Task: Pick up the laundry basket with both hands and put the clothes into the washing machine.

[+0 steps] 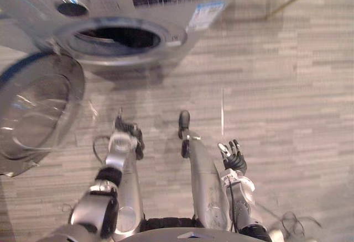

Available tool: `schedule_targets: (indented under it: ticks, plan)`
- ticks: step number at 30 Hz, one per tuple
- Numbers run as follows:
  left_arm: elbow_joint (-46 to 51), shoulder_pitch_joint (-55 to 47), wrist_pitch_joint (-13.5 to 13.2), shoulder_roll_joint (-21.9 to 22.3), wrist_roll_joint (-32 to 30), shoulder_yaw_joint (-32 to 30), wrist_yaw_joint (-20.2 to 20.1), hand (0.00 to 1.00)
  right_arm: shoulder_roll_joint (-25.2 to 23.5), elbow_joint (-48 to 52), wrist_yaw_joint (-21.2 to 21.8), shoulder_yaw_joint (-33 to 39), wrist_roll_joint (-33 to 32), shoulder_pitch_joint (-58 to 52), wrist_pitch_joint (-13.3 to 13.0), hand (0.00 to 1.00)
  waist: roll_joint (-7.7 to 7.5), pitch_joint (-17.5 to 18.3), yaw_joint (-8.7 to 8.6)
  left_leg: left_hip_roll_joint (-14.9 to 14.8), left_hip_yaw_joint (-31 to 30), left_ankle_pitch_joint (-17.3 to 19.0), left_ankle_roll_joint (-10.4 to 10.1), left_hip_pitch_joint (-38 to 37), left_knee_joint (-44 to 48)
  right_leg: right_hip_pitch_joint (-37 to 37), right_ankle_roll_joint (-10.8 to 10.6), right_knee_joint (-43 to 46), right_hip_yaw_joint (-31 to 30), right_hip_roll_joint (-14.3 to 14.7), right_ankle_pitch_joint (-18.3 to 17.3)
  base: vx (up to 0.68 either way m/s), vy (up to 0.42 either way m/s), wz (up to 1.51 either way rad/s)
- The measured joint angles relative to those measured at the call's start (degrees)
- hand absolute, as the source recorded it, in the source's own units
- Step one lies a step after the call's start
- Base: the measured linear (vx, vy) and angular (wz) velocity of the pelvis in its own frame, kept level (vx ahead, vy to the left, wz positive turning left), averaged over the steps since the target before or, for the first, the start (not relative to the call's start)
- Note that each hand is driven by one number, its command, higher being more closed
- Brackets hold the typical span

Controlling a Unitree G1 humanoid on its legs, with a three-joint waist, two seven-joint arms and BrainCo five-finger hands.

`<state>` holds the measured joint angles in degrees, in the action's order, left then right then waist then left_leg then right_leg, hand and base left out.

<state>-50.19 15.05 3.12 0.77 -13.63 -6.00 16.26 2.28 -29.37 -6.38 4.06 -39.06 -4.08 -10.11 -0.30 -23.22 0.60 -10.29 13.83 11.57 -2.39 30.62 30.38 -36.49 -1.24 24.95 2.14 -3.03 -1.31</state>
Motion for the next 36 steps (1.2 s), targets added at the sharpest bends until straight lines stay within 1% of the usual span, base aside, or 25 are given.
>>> schedule_targets:
  ticks: [2,3,5,7,10,11,12,14,17,19,20,21,22,23,24,26,27,29,30,31,32,33,34,35,36]
  plan:
    - [-2.5,-6.5,-0.1,2.1,0.1,-3.0,-1.8,0.00,-0.3,-8.1,0.1,3.5,1.7,0.2,1.6,0.00,1.59,3.5,0.61,0.9,0.3,-1.0,-0.8,-8.9,-4.8,7.8,0.0,-1.8,0.5,-0.5,-1.0,0.18,-0.035,0.08]
    - [-2.8,-7.7,-0.1,2.4,0.2,-3.6,-2.3,0.00,0.0,-10.2,0.1,4.2,2.5,0.1,2.1,0.00,1.75,5.0,0.72,1.1,0.3,-1.2,-1.0,-10.8,-6.1,9.4,-0.1,-2.2,0.7,-0.5,-1.3,0.12,-0.037,0.21]
    - [-4.6,-11.7,-1.1,2.7,0.3,-5.8,-4.3,0.00,0.9,-16.6,0.8,4.8,6.1,-1.0,4.2,0.00,2.12,10.5,0.93,1.7,0.1,-2.5,-1.5,-17.1,-11.4,15.6,0.2,-4.8,2.0,-0.8,-2.7,0.09,-0.055,0.25]
    - [-4.7,-13.4,-1.5,2.9,0.6,-7.2,-5.3,0.00,0.9,-18.3,1.9,5.5,9.1,-2.0,4.6,0.00,2.25,12.8,1.09,1.5,-0.3,-2.5,-2.0,-20.8,-13.4,19.2,0.9,-5.6,3.4,-0.7,-3.8,0.07,-0.069,0.29]
    - [-4.9,-14.3,-2.5,3.8,2.3,-9.4,-6.3,0.00,1.6,-20.2,2.5,5.7,12.2,-2.5,5.4,0.00,2.56,14.1,1.36,0.5,-1.4,-2.4,-2.2,-24.0,-12.5,23.3,1.5,-5.2,4.8,-0.3,-5.4,0.03,-0.053,0.23]
    - [-5.0,-14.3,-2.7,3.7,2.3,-9.8,-6.7,0.00,1.8,-21.3,2.5,5.7,12.6,-2.4,5.4,0.00,2.55,14.4,1.74,0.1,-1.3,-2.2,-1.9,-24.6,-9.6,24.1,2.0,-4.1,4.8,-0.1,-6.3,-0.03,-0.047,0.18]
    - [-4.9,-14.2,-2.8,3.6,2.2,-9.8,-6.8,0.00,1.9,-22.0,2.5,5.7,13.7,-2.3,5.4,0.00,2.42,14.5,1.67,-0.6,-1.0,-2.3,-0.5,-22.1,-2.2,24.8,2.2,-2.4,5.3,-0.5,-7.4,-0.06,-0.040,0.18]
    - [-5.0,-14.2,-3.1,3.7,2.0,-9.6,-7.0,0.00,2.0,-23.5,2.5,5.8,14.8,-2.3,5.6,0.00,2.03,15.2,1.79,-0.7,-1.2,-3.3,0.5,-19.9,2.7,25.0,2.1,-1.5,5.3,-1.0,-7.8,-0.09,-0.013,0.12]
    - [-6.5,-14.4,-3.0,3.8,0.8,-9.0,-7.9,0.00,2.5,-25.5,2.5,6.8,14.8,-2.5,6.6,0.00,2.77,17.1,1.18,-0.6,-1.0,-1.9,0.1,-21.0,2.2,26.3,1.1,-3.3,5.5,-1.1,-6.9,-0.05,0.069,0.00]
    - [-7.4,-15.1,-2.7,3.8,-0.2,-8.6,-8.1,0.00,2.8,-25.8,2.5,8.1,14.8,-2.9,6.7,0.00,3.99,18.0,1.12,0.0,-1.7,2.1,-0.5,-24.7,-3.2,27.4,0.5,-5.7,4.9,0.0,-5.3,-0.08,0.172,-0.34]
    - [-7.7,-15.4,-2.7,3.4,-0.2,-8.6,-8.2,0.00,2.2,-26.1,2.6,8.0,15.0,-2.9,6.8,0.00,2.79,18.7,1.05,1.2,-0.6,2.4,-0.7,-26.3,-7.8,28.1,-0.2,-8.4,2.4,0.1,-4.1,-0.07,0.147,-0.57]
    - [-8.4,-16.4,-2.6,2.7,-0.2,-8.5,-8.1,0.00,1.7,-26.4,2.7,8.0,16.0,-3.6,7.0,0.00,2.82,21.1,1.07,2.5,1.4,0.9,-0.3,-28.0,-14.3,29.2,-0.1,-13.3,0.4,0.2,-2.6,-0.04,0.142,-0.59]
    - [-8.9,-16.6,-2.6,2.5,-0.2,-8.2,-8.0,0.00,1.6,-26.4,2.7,8.1,16.4,-3.5,7.0,0.00,2.60,21.7,0.80,3.1,2.1,0.1,-0.4,-28.6,-16.9,28.5,0.1,-12.6,-0.6,0.3,-2.6,0.02,0.155,-0.46]
    - [-9.4,-16.4,-2.6,1.5,-0.4,-6.2,-8.0,0.00,1.1,-27.5,2.7,8.1,16.9,-3.1,7.0,0.00,1.37,22.0,0.12,4.9,2.1,-1.1,-0.8,-29.9,-21.1,28.9,0.0,-12.9,-2.6,0.2,-2.4,0.07,0.152,-0.21]
    - [-9.9,-16.3,-2.5,0.1,-0.7,-3.2,-8.0,0.00,0.2,-29.1,2.7,8.1,16.9,-3.1,7.1,0.00,-0.69,23.0,-0.32,7.2,1.7,-2.2,-1.1,-30.6,-24.2,31.1,0.1,-16.7,-4.1,-0.7,-1.4,0.09,0.124,-0.12]
    - [-11.2,-15.7,-2.5,-0.1,-1.3,0.0,-8.3,0.00,0.4,-30.2,2.7,8.4,16.9,-2.4,7.5,0.00,-0.51,23.0,-0.77,8.8,0.4,-3.1,-1.6,-31.6,-27.5,31.3,-0.3,-19.7,-4.6,-0.9,0.3,0.05,0.059,-0.14]
    - [-11.5,-15.3,-2.5,0.1,-1.5,0.8,-8.3,0.00,0.4,-30.2,2.7,8.5,16.9,-2.5,7.5,0.00,-1.10,23.1,-0.92,9.5,0.0,-3.3,-1.5,-31.9,-28.0,30.5,-0.5,-19.0,-4.9,-0.9,0.1,0.01,0.039,-0.26]
    - [-11.5,-14.9,-2.5,0.1,-1.8,2.3,-8.4,0.00,0.4,-29.9,2.7,8.5,16.9,-2.4,7.6,0.00,-0.94,22.5,-0.96,10.1,0.5,-3.4,-1.1,-32.0,-28.3,27.9,-1.4,-14.7,-6.3,-1.1,-1.8,0.04,0.024,-0.36]
    - [-11.5,-14.4,-2.5,0.3,-1.8,3.1,-8.3,0.00,0.4,-28.2,2.7,8.5,16.9,-2.4,7.6,0.00,-0.95,21.1,-1.75,10.4,1.1,-3.4,-1.1,-32.8,-27.7,25.4,-3.4,-8.4,-7.1,-1.2,-3.2,0.07,0.007,-0.45]
    - [-11.3,-14.4,-2.4,0.3,-1.9,3.3,-8.4,0.00,0.4,-27.4,2.7,8.3,16.9,-2.4,7.6,0.00,-1.26,20.4,-1.88,10.0,1.9,-3.7,-0.7,-32.9,-27.1,23.6,-3.6,-4.8,-7.3,-0.5,-3.3,0.07,-0.030,-0.80]
    - [-11.3,-14.2,-2.3,0.1,-1.9,3.3,-8.3,0.00,0.4,-26.5,2.7,8.2,17.0,-2.2,7.5,0.00,-0.47,19.7,-1.84,8.4,4.7,-4.8,0.6,-33.6,-26.0,20.8,-3.8,0.2,-7.4,0.6,-3.1,0.04,-0.035,-0.87]
    - [-11.3,-14.0,-2.3,0.1,-2.3,3.3,-8.4,0.00,0.4,-26.0,2.7,8.2,17.0,-2.1,7.4,0.00,-0.24,19.0,-1.81,7.5,6.6,-5.1,1.5,-34.5,-25.3,20.7,-3.9,1.8,-7.5,1.0,-3.1,0.07,-0.064,-1.00]
    - [-11.3,-14.0,-2.2,-0.3,-2.4,3.2,-8.3,0.00,0.3,-25.6,2.7,8.4,16.8,-1.8,7.3,0.00,-0.08,18.1,-1.94,6.7,8.3,-5.1,1.6,-35.8,-25.4,19.9,-2.0,5.4,-5.9,0.7,-4.9,0.09,-0.060,-0.82]
    - [-11.3,-13.6,-2.2,-1.1,-2.5,3.2,-8.3,0.00,0.2,-25.7,2.7,8.5,16.9,-1.6,7.3,0.00,-1.00,17.8,-2.35,6.1,9.9,-5.2,1.3,-37.2,-25.5,18.4,-1.1,10.8,-3.6,-1.2,-7.3,0.15,-0.093,-0.73]
    - [-11.7,-13.4,-2.2,-1.7,-2.4,3.2,-8.3,0.00,0.1,-26.1,2.8,9.3,17.0,-1.5,7.4,0.00,-1.27,17.6,-2.73,4.6,10.4,-5.2,0.6,-37.9,-25.3,18.2,-1.2,12.6,-1.0,-3.6,-8.5,0.17,-0.127,-0.52]
